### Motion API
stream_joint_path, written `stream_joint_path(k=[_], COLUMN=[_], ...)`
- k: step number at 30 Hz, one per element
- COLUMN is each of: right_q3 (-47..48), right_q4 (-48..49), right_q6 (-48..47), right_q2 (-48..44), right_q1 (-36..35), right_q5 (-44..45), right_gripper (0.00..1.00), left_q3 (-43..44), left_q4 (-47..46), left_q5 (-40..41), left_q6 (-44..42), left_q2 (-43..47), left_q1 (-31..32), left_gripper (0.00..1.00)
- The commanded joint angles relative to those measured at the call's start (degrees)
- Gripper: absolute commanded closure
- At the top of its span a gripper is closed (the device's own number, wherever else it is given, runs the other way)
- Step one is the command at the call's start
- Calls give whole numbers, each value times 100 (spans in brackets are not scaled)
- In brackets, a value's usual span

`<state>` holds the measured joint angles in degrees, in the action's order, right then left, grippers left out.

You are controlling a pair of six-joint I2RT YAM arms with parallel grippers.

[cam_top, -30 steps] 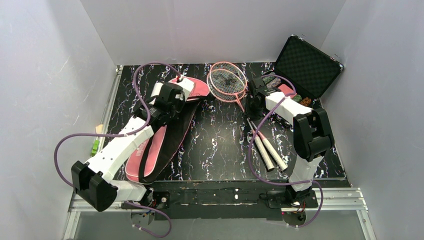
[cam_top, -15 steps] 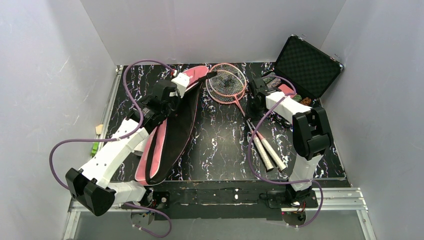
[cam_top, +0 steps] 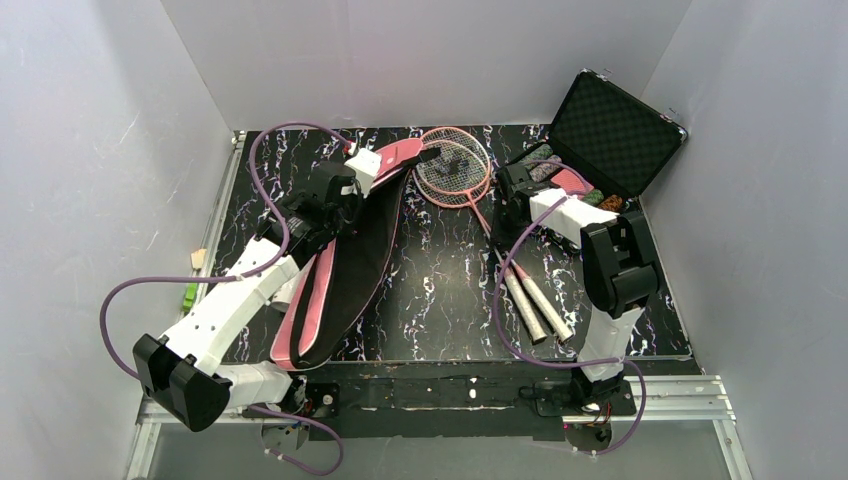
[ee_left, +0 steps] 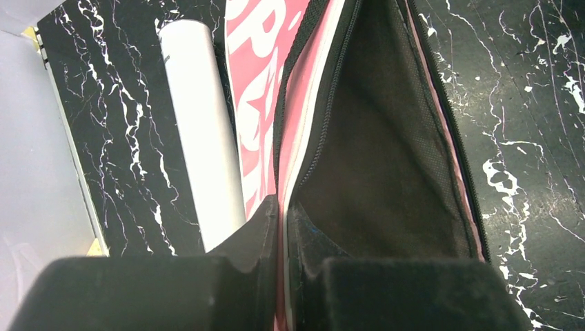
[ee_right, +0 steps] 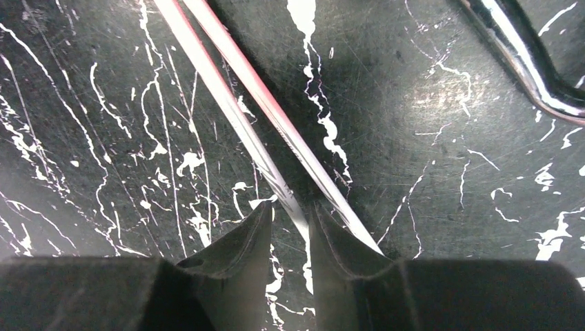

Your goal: Pack up the badminton gear

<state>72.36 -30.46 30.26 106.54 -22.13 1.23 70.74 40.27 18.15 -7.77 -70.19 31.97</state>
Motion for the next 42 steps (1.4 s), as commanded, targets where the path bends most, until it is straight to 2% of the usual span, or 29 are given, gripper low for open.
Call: stream_joint_path(k=[1,6,28,30,33,42], right_q3=[-139,-50,2255,2315,2291,1833], right_q4=[234,314,-511,-545,-542,-457], right_q6=[153,244,-101,-125,-144,-298], right_q2=[143,303,1937,1990,1981,937], right_q1=[7,-111,-212,-221,-260,-493], right_q5=[-293,-446,-155,26,101,412], right_gripper=[67,66,64,70,99,99], left_q3=[8,-44,-76,-89,-90,-183], left_q4=[-324,-357,-358,-357,-370,-494], left_q5=[19,30,-23,-15,4,4], left_q6=[61,49,-1,-13,-6,37], left_q2=[106,129,194,197,191,128], left_q1=[-33,-41,-91,-94,-94,-103], left_gripper=[100,100,100,100,100,100])
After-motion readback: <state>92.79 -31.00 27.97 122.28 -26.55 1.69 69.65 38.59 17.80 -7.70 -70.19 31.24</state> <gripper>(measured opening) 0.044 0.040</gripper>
